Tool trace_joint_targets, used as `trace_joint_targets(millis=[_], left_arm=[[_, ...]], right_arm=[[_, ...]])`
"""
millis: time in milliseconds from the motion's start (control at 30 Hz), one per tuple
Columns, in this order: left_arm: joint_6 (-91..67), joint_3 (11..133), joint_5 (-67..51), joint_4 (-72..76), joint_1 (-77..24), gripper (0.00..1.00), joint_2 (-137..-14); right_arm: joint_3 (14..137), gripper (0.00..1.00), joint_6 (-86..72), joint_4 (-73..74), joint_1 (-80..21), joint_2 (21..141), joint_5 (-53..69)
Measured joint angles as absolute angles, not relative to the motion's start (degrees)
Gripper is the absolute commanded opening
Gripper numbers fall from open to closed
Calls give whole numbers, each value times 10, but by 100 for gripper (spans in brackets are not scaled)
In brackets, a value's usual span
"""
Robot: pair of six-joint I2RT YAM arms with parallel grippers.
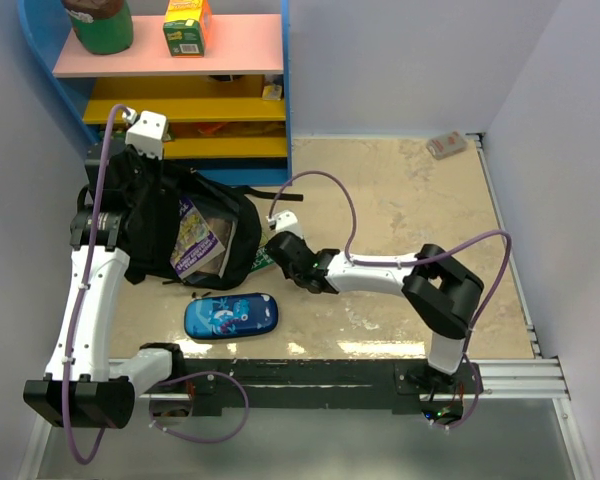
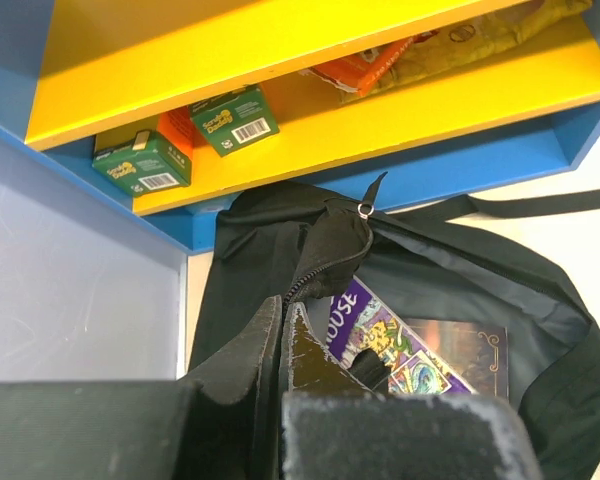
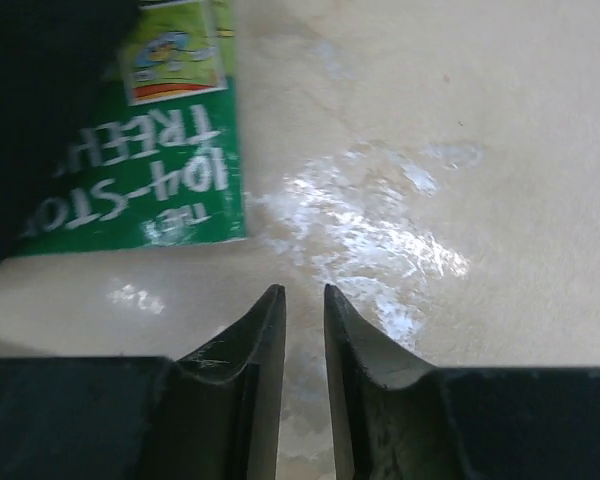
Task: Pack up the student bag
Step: Pick up the book from the center of the board.
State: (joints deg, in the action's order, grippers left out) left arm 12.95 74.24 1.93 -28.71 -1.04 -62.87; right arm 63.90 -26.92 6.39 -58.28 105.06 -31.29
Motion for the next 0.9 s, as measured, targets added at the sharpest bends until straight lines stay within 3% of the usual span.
trace_joint_targets(millis=[33, 67, 200, 667, 900], left_arm=[[128, 742, 22, -287, -10, 0, -629], [125, 742, 27, -286, -10, 0, -629], [116, 742, 74, -280, -10, 0, -629], [144, 751, 178, -270, 28, 0, -632], [156, 782, 186, -271, 61, 0, -647]], right_arm=[[644, 35, -241, 61, -590, 1047, -305], [647, 49, -211, 57, -597, 1044, -299], [649, 66, -117, 41, -620, 1033, -272], [801, 70, -7, 30, -649, 1168, -236], [812, 69, 9, -8, -667, 1183, -175]])
